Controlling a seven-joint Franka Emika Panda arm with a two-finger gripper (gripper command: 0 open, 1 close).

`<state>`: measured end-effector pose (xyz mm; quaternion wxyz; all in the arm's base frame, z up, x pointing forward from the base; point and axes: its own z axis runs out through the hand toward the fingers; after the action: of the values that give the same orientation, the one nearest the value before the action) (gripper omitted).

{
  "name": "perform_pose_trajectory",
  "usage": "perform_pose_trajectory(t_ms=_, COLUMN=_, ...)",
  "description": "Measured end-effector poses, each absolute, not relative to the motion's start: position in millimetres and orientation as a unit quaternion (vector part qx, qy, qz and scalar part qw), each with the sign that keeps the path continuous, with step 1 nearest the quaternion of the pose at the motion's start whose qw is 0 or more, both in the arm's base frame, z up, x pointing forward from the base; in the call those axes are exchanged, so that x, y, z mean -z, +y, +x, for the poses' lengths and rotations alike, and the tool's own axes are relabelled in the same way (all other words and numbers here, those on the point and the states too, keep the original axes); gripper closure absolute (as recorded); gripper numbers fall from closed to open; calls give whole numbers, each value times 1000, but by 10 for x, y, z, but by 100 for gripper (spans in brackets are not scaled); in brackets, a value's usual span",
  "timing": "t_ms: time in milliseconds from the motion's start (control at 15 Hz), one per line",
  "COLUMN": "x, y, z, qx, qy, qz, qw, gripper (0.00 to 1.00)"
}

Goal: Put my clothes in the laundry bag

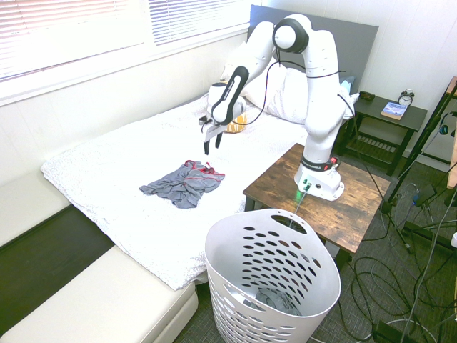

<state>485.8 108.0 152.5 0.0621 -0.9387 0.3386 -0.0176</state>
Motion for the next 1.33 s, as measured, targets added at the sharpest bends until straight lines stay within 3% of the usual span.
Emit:
perform_pose_trajectory(t_ms=667, x=259, y=942, z=5056, qx=-7, qy=291, qz=-955, qw=55, gripper=0)
perform_pose_trajectory(t_ms=733, x=367, y=932, z=5091, qx=-7, qy=288, qz=-956, qw=54, gripper=100)
perform_pose_trajectory(t_ms=1333, x=422, y=1050, z=5116, qx=-4, qy=273, qz=-960, qw=54, gripper=100)
